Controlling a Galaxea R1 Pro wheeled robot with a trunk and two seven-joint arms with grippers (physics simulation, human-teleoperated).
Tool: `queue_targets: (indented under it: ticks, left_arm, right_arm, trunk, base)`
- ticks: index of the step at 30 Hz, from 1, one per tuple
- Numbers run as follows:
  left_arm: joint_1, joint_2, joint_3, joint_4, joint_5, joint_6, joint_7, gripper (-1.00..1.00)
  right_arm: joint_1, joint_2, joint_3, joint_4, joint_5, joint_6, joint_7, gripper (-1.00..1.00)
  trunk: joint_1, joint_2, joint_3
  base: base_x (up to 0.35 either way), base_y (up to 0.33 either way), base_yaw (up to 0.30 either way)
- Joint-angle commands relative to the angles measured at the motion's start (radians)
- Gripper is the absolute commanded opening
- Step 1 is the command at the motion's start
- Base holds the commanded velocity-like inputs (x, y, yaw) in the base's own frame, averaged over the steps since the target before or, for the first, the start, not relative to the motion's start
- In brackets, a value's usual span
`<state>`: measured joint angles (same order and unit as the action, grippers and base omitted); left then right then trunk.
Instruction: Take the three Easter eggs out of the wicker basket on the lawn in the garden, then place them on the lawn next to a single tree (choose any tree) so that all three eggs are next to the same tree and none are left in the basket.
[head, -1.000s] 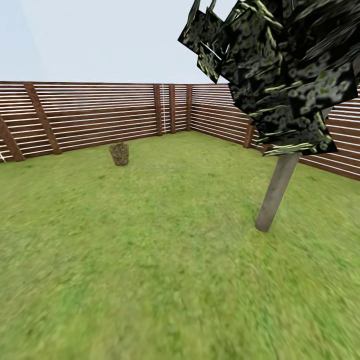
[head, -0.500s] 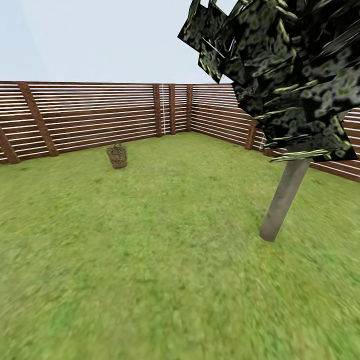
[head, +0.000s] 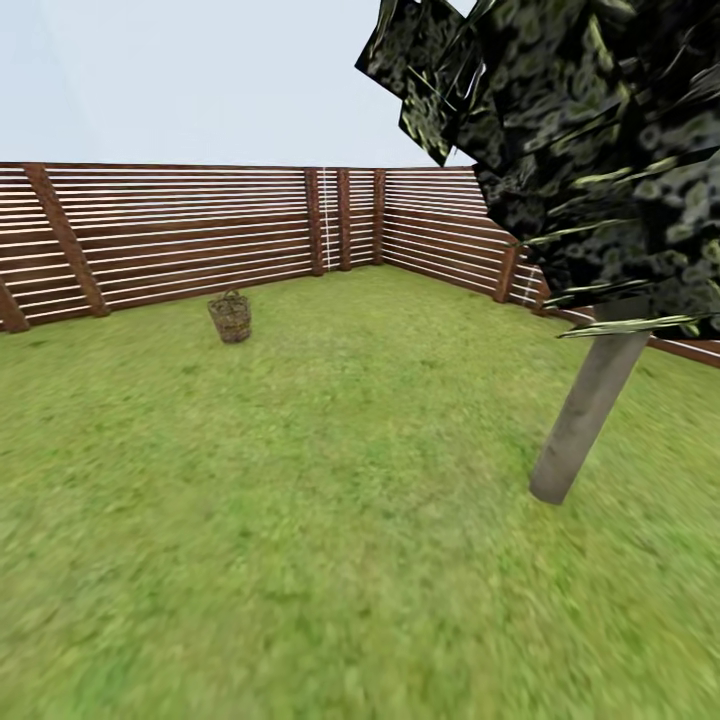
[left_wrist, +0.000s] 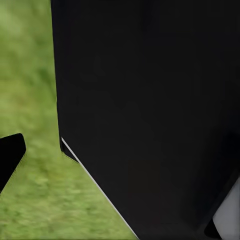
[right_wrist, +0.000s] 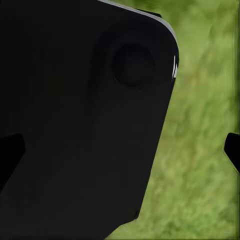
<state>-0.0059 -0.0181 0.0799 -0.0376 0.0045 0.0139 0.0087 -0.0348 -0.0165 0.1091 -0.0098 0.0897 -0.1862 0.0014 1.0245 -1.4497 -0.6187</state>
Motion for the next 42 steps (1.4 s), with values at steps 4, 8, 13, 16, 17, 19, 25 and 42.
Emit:
queue_targets:
  ticks: [4,8,13,16,17,19,25,42]
  left_arm:
    - [0.0,0.0,0.008,-0.001,0.001,0.001,0.001,1.0]
    - [0.0,0.0,0.008,-0.001,0.003,0.001,0.001,1.0]
    - [0.0,-0.001,0.008,-0.001,0.003,0.001,0.002,1.0]
    - [0.0,-0.001,0.008,0.0,0.003,0.001,0.002,1.0]
    - [0.0,-0.001,0.008,-0.001,0.003,0.001,0.002,1.0]
    - [0.0,-0.002,0.008,-0.001,0.003,0.001,0.001,1.0]
    - [0.0,-0.002,0.008,-0.001,0.004,0.001,0.002,1.0]
    - [0.0,-0.003,0.008,-0.001,0.001,0.001,0.002,1.0]
  right_arm:
    - [-0.001,0.0,0.003,0.001,0.007,-0.004,0.0,1.0]
    - [-0.001,0.0,0.002,0.001,0.007,-0.004,0.0,1.0]
    - [-0.001,-0.001,0.003,0.001,0.006,-0.004,0.0,1.0]
    - [-0.001,-0.002,0.004,0.001,0.006,-0.004,0.0,1.0]
    - [-0.001,-0.002,0.004,0.001,0.006,-0.003,0.0,1.0]
    - [-0.001,-0.003,0.005,0.002,0.008,-0.002,0.0,1.0]
    - [-0.001,-0.002,-0.001,0.001,0.002,-0.003,0.0,1.0]
    - [-0.001,-0.001,-0.006,-0.001,-0.002,-0.003,0.0,1.0]
  trunk:
    - [0.001,0.0,-0.001]
    - [0.001,0.0,-0.001]
    - [0.001,0.0,-0.001]
    - [0.001,0.0,-0.001]
    - [0.001,0.0,-0.001]
    - [0.001,0.0,-0.001]
    - [0.001,0.0,-0.001]
    - [0.001,0.0,-0.001]
  base:
    - [0.332,0.0,0.081]
    - [0.332,0.0,0.229]
    - [0.332,0.0,0.272]
    - [0.332,0.0,0.101]
    - [0.332,0.0,0.039]
    - [0.332,0.0,0.019]
    - [0.332,0.0,0.003]
    - [0.332,0.0,0.0]
